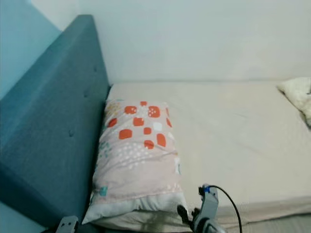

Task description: Clean up the room

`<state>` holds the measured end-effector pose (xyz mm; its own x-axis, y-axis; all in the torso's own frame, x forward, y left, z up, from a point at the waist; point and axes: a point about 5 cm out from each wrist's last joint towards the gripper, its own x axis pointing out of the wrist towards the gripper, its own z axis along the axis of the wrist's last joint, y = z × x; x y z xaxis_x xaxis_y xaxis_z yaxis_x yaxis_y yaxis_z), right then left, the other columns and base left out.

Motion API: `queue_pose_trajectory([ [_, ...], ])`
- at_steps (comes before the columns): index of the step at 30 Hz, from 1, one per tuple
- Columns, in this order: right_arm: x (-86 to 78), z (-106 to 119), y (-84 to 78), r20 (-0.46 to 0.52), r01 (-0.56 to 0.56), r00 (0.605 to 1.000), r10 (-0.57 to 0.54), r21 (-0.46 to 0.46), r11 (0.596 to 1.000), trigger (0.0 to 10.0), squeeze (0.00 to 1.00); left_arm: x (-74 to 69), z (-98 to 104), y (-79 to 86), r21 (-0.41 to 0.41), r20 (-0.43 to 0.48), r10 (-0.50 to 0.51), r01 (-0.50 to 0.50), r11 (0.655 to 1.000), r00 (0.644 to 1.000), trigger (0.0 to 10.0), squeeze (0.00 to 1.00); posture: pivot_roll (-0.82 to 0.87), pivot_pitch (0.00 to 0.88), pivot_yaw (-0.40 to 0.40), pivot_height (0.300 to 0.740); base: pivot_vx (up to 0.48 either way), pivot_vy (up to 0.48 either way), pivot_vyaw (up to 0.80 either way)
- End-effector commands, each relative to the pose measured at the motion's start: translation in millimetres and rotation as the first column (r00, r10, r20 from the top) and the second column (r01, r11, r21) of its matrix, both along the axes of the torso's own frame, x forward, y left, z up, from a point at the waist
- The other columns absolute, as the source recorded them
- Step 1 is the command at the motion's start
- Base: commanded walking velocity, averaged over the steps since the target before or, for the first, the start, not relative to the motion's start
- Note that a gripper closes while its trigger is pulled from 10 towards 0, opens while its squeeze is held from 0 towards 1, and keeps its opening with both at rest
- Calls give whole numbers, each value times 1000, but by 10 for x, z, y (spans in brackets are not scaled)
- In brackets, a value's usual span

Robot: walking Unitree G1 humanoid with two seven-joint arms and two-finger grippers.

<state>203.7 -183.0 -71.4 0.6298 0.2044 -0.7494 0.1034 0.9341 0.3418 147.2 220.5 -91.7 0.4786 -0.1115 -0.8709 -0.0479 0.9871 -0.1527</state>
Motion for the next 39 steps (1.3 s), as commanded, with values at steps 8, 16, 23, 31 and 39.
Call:
queue_pose_trajectory([
  [8, -371, -202, -18, -158, -44, 987, 24, -125, 991, 10000, 0, -223, -88, -19, 23, -77, -10, 12, 1000, 997, 10000, 0, -55, 52, -45, 740, 0, 0, 0],
  [16, -436, -234, -38, -198, -86, 979, 46, -198, 976, 10000, 0, -7, -50, -148, 50, -58, -38, 41, 998, 998, 10000, 0, -64, 50, -45, 740, 0, -83, 0],
  [23, -417, -227, -46, -194, -93, 980, 50, -217, 972, 10000, 0, 12, -47, -167, 48, -57, -41, 43, 998, 998, 10000, 0, -67, 47, -43, 740, 0, -69, 0],
  [31, -391, -216, -54, -187, -95, 981, 51, -237, 967, 10000, 0, -8, -50, -143, 50, -63, -39, 42, 998, 997, 10000, 0, -68, 46, -40, 740, 0, -300, 0],
  [39, -343, -197, -50, -176, -97, 983, 53, -251, 963, 10000, 0, -8, -51, -147, 49, -64, -37, 40, 998, 997, 10000, 0, -62, 45, -40, 740, 0, -240, 0],
])
